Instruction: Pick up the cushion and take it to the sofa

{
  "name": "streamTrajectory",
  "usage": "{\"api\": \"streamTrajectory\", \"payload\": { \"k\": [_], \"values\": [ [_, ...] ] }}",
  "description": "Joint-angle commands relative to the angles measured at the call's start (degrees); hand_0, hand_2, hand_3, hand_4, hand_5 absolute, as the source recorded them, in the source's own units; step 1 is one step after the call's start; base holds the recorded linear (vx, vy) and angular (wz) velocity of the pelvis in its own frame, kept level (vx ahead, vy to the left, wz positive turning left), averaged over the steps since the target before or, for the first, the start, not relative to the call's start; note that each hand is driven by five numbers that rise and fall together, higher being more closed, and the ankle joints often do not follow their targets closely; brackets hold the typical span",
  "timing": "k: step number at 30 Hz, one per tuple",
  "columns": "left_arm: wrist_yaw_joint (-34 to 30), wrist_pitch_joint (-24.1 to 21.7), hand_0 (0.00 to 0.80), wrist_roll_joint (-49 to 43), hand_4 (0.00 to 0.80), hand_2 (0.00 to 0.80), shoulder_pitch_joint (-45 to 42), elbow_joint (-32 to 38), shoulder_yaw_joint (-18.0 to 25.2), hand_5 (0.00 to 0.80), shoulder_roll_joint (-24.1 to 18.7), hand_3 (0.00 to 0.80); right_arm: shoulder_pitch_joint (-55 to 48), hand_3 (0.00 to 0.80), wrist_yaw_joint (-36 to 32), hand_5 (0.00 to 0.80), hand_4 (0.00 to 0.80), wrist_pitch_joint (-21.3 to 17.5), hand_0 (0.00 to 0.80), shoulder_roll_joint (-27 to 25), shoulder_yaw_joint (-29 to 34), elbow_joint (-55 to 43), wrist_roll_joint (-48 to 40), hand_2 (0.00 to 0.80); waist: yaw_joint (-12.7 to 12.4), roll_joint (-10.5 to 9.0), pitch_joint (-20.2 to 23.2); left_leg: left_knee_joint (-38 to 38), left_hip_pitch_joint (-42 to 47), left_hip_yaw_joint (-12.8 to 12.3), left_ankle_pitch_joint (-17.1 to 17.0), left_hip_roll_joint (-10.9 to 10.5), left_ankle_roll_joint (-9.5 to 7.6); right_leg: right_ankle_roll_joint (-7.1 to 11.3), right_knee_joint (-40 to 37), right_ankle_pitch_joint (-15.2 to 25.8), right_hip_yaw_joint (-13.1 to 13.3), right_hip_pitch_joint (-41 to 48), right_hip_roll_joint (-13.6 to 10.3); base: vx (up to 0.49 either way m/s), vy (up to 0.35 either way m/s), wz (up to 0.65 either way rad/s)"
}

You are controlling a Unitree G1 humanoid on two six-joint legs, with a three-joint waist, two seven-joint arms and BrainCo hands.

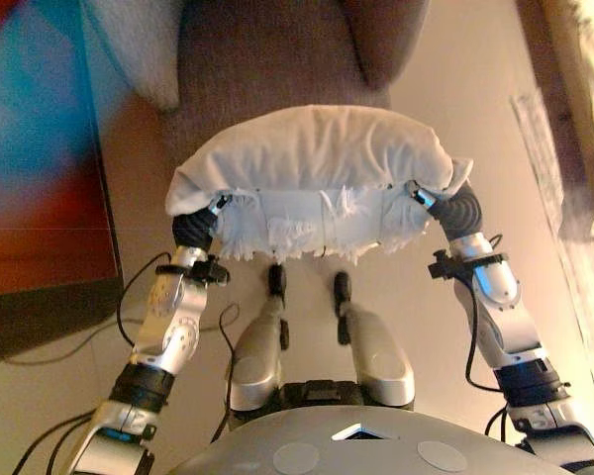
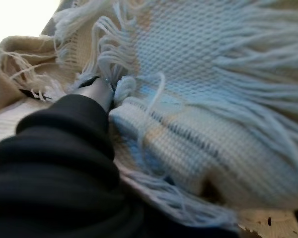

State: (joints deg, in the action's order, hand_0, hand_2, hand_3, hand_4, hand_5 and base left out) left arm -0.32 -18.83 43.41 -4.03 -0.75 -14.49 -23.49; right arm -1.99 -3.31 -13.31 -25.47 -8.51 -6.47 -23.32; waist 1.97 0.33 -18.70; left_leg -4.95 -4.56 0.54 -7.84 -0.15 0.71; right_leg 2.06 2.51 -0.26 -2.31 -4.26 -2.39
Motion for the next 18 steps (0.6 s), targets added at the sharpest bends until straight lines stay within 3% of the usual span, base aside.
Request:
{"api": "streamTrajectory", "payload": {
  "k": [1,9,14,18],
  "values": [
    [-5.12,-3.25,0.8,-1.59,0.8,0.8,-1.24,8.95,-2.03,0.8,2.68,0.8,-3.11,0.8,-4.99,0.8,0.8,-3.55,0.8,0.68,-1.88,-8.28,-0.75,0.8,-0.83,-1.49,11.38,1.27,4.82,0.04,5.36,-2.32,-2.82,1.57,-3.03,3.98,-2.01,3.5,-1.35,0.099,-0.03,0.08],
    [-5.75,-1.79,0.8,0.6,0.8,0.8,-3.64,11.01,-0.57,0.8,0.66,0.8,-5.87,0.8,-3.09,0.8,0.8,-2.67,0.8,-0.26,-1.28,-11.58,-3.16,0.8,0.2,-2.01,13.89,-0.05,9.56,1.27,6.17,-1.83,-3.38,0.54,-2.89,2.37,0.66,7.82,0.85,0.072,-0.069,0.08],
    [-5.01,-4.64,0.8,0.59,0.8,0.8,-2.25,12.44,0.32,0.8,0.23,0.8,-3.74,0.8,-2.87,0.8,0.8,-4.34,0.8,-2.15,-1.12,-12.36,-2.47,0.8,-0.36,-2.46,14.24,-0.05,10.35,1.29,6.16,-0.86,-2.74,-0.13,-4.02,2.11,-0.66,9.53,1.3,0.014,-0.137,0.05],
    [-4.09,-4.21,0.8,2.02,0.8,0.8,-0.54,13.12,1.31,0.8,0.47,0.8,-2.39,0.8,-2.48,0.8,0.8,-3.89,0.8,-4.53,-0.48,-13.23,-3.44,0.8,-0.48,-2.89,14.38,-0.05,10.33,0.98,5.41,0.16,-1.74,-0.56,-5.72,2.76,-0.89,10.41,1.65,0.005,-0.139,0.01]
  ]
}}
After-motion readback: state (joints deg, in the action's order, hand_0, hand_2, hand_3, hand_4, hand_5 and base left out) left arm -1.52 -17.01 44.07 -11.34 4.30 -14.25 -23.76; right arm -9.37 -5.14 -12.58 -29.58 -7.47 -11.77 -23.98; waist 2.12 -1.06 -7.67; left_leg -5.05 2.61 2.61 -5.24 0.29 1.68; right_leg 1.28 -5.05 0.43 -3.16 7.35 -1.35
